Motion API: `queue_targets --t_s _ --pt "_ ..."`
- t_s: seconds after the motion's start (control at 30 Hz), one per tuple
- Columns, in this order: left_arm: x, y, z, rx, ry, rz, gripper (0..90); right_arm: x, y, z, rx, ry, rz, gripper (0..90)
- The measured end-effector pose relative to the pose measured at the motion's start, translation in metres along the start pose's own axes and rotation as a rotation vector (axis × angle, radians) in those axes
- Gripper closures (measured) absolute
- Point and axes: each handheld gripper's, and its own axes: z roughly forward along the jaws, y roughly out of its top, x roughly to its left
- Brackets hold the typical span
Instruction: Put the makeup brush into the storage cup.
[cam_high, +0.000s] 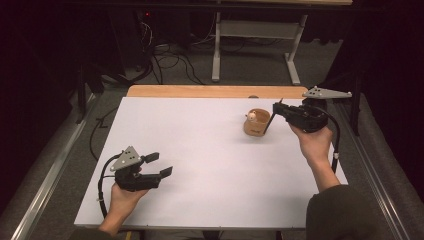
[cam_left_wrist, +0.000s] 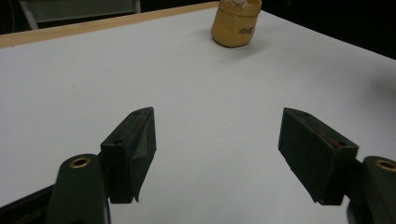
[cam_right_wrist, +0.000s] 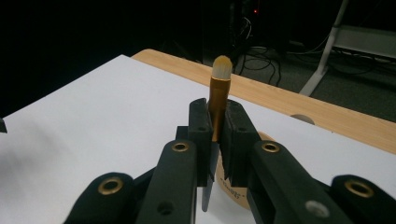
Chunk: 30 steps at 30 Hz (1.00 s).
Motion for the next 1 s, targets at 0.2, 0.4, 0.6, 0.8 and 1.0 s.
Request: queue_targets --t_s 0.2,0.4,0.6,0.8,1.0 --pt "0.000 0.000 0.000 0.000 -0.001 -0.001 28.4 -0.004 0.004 0.004 -0.019 -0.006 0.024 85.9" --pt "0.001 0.000 -0.001 -0.001 0.002 -0.003 28.4 -0.006 0.010 0.006 -0.035 -0.012 0.038 85.8" --pt "0.001 0.000 -0.001 -0.002 0.006 -0.004 28.1 -0.007 0.013 0.008 -0.026 -0.036 0.032 85.8" --pt "0.001 0.000 -0.001 -0.001 0.005 -0.004 28.1 -0.014 0.016 0.011 -0.023 -0.061 0.043 85.9" --pt "0.001 0.000 -0.001 -0.002 0.005 -0.004 28.1 -0.018 0.020 0.014 -0.019 -0.088 0.051 85.8"
